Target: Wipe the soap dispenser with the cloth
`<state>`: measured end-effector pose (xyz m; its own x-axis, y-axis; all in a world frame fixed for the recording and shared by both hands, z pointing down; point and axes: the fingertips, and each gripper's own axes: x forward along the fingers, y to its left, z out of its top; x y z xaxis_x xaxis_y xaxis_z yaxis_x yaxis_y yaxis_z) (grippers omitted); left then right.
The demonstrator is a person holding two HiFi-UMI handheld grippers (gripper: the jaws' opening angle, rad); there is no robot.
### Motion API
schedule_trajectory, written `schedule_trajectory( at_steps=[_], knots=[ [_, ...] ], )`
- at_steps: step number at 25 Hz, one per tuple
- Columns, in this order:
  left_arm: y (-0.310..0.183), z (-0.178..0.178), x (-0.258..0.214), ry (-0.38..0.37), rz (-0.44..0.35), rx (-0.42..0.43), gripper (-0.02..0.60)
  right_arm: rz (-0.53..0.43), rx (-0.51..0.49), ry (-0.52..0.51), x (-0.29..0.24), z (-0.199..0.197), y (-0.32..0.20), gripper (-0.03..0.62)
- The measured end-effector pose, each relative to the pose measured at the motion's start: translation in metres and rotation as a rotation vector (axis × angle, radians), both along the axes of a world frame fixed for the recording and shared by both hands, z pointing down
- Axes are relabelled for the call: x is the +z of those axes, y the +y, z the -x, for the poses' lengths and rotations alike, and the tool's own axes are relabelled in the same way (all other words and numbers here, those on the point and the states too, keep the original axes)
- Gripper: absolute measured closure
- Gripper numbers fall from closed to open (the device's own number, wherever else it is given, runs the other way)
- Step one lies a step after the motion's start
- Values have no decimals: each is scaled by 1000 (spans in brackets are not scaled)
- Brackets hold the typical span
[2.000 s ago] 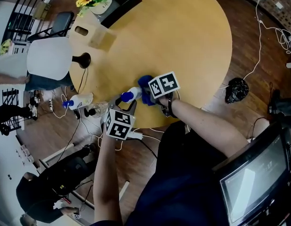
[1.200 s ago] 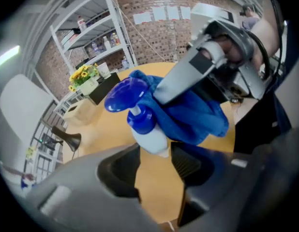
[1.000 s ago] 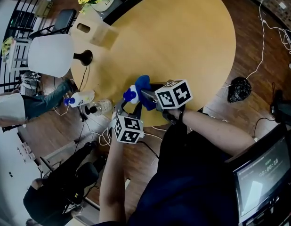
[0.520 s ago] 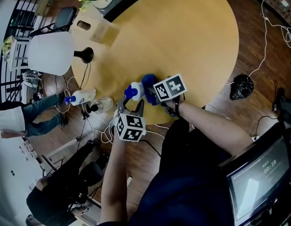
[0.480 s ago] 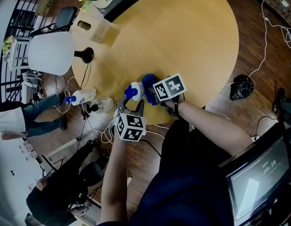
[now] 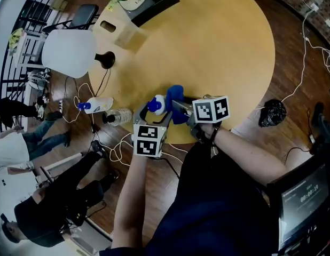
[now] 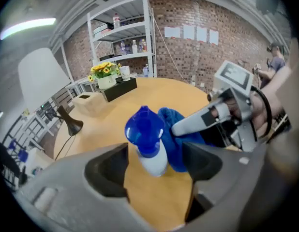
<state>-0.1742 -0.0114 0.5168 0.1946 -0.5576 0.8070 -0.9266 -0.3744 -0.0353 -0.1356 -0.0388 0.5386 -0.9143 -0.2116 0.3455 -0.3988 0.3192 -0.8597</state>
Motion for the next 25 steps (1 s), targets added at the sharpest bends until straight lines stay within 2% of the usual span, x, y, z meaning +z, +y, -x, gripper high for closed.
schedule_trajectory(
  at_steps=[3,4,7,12,19,23,25],
  knots=[
    [-10,-8,0,116,18,-42,236,-57,21,-52,-21,1,-6,490],
    [-10,-7,2,145,22,-54,257,-62,23,-59,-20,5,-7,490],
    [-6,-2,7,184,24,-83,316,-38,26,-83,-8,16,-5,490],
    [-5,1,10,167,35,-81,318,13,25,-86,10,22,-3,490],
    [-11,1,10,182,50,-102,304,34,-63,90,51,23,7,490],
    [-18,4,18,125,54,-119,309,31,-84,139,58,25,12,490],
    [-20,8,23,84,51,-132,344,33,-84,170,62,25,12,490]
  ],
)
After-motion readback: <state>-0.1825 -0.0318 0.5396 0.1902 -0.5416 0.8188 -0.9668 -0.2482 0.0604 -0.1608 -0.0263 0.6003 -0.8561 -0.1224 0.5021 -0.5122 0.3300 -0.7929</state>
